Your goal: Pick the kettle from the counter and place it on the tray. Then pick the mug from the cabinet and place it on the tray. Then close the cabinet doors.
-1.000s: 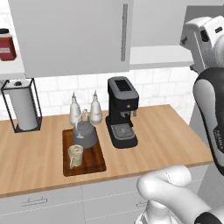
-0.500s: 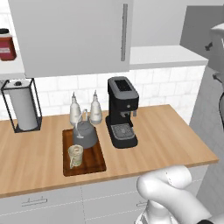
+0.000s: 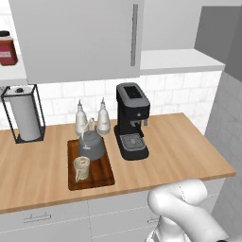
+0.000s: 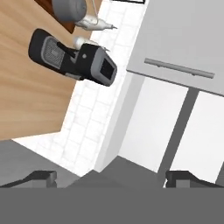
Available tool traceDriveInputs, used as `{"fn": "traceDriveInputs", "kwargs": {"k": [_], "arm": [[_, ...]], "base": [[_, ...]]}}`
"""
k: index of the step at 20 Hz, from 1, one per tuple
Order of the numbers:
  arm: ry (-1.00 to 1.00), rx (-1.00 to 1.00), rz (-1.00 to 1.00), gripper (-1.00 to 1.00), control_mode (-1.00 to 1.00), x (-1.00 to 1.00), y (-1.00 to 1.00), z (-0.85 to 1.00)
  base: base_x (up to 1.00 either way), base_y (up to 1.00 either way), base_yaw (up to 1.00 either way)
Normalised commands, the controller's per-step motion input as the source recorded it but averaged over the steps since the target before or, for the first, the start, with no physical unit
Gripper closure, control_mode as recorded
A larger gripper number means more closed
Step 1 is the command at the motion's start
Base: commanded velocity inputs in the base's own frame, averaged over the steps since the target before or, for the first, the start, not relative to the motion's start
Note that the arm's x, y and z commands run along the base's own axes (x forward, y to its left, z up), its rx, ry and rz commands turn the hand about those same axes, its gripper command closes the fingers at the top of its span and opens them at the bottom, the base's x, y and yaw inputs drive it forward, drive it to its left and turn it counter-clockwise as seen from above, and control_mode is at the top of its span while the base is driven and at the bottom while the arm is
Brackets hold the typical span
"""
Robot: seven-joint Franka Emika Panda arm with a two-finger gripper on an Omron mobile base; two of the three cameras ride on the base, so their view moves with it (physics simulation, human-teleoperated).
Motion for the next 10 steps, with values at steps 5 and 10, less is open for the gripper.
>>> {"fn": "traceDriveInputs", "kwargs": {"k": [5, 10], "arm": [[0.00, 0.01, -0.14, -1.00, -1.00, -0.32, -0.53, -0.04], [-0.08, 0.00, -0.15, -1.00, -1.00, 0.04, -0.76, -0.46]], "base": [[0.00, 0.00, 0.00], [0.00, 0.00, 0.00]]}}
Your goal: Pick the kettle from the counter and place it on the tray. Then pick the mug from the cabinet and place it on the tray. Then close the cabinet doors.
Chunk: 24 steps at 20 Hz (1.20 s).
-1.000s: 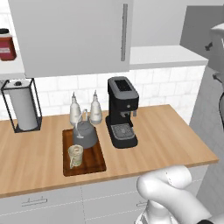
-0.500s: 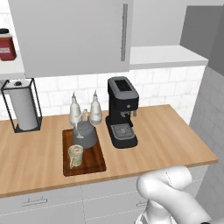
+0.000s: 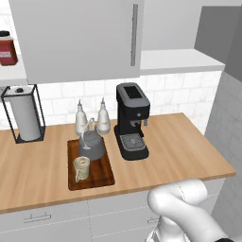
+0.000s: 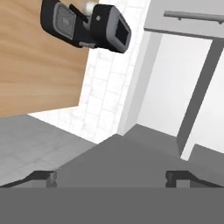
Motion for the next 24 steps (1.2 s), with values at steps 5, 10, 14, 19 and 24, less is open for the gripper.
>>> {"fn": "traceDriveInputs", "kwargs": {"k": [5, 10, 14, 19, 24], "arm": [[-0.17, 0.00, -0.05, -1.00, -1.00, 0.09, -0.52, -0.53], [-0.09, 0.00, 0.00, -1.00, -1.00, 0.00, -0.35, -0.15], [-0.06, 0.00, 0.00, -1.00, -1.00, 0.00, -0.03, -0.01], [-0.06, 0.00, 0.00, -1.00, -1.00, 0.00, -0.01, -0.01], [-0.13, -0.01, -0.03, -1.00, -1.00, -0.03, -0.22, -0.17]], "base": [[0.00, 0.00, 0.00], [0.00, 0.00, 0.00], [0.00, 0.00, 0.00], [0.00, 0.00, 0.00], [0.00, 0.00, 0.00]]}}
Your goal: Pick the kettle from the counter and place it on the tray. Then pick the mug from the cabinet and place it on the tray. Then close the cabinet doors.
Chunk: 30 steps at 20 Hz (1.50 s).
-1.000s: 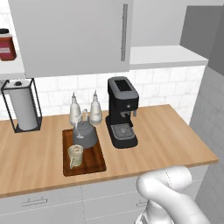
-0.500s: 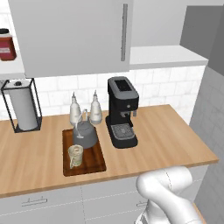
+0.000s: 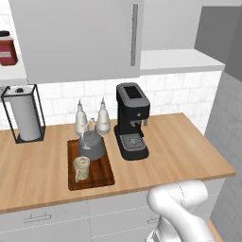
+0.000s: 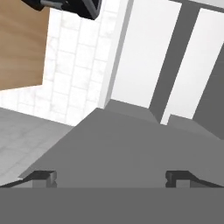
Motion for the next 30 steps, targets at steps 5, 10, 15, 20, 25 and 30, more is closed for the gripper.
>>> {"fn": "traceDriveInputs", "kwargs": {"k": [5, 10, 15, 20, 25, 30], "arm": [[-0.08, 0.00, -0.03, -1.00, -1.00, -0.26, -0.14, 0.00], [-0.09, 0.00, -0.02, -1.00, -1.00, -0.41, -0.12, 0.00], [-0.08, 0.02, -0.01, -1.00, -1.00, -0.23, -0.27, 0.00], [-0.12, 0.01, -0.02, -1.00, -1.00, -0.08, -0.29, 0.00], [-0.15, 0.00, -0.01, -1.00, -1.00, -0.19, -0.24, 0.00], [-0.08, 0.01, -0.01, -1.00, -1.00, -0.02, -0.26, 0.00]], "base": [[0.00, 0.00, 0.00], [0.00, 0.00, 0.00], [0.00, 0.00, 0.00], [0.00, 0.00, 0.00], [0.00, 0.00, 0.00], [0.00, 0.00, 0.00]]}}
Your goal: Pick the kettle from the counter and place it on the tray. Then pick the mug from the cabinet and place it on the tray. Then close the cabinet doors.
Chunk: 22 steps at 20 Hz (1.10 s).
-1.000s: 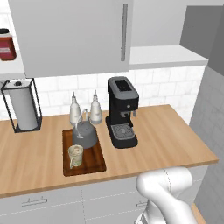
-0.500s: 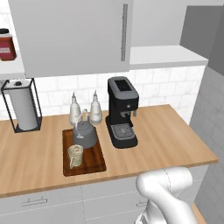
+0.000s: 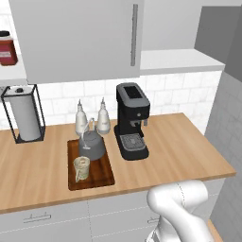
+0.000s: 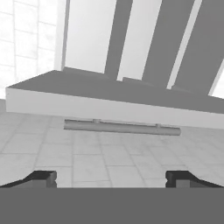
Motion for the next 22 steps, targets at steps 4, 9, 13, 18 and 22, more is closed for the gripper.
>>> {"fn": "traceDriveInputs", "kwargs": {"k": [4, 9, 13, 18, 22], "arm": [[-0.01, 0.04, 0.00, -1.00, -1.00, 0.00, -0.39, 0.00], [0.00, 0.03, 0.00, -1.00, -1.00, 0.15, -0.37, -0.01], [0.00, 0.07, 0.00, -1.00, -1.00, 0.55, -0.16, -0.03], [0.00, 0.05, 0.00, -1.00, -1.00, 0.68, -0.17, -0.10], [0.00, 0.03, 0.04, -1.00, -1.00, 0.64, -0.17, -0.14]], "base": [[0.00, 0.00, 0.00], [0.00, 0.00, 0.00], [0.00, 0.00, 0.00], [0.00, 0.00, 0.00], [0.00, 0.00, 0.00]]}}
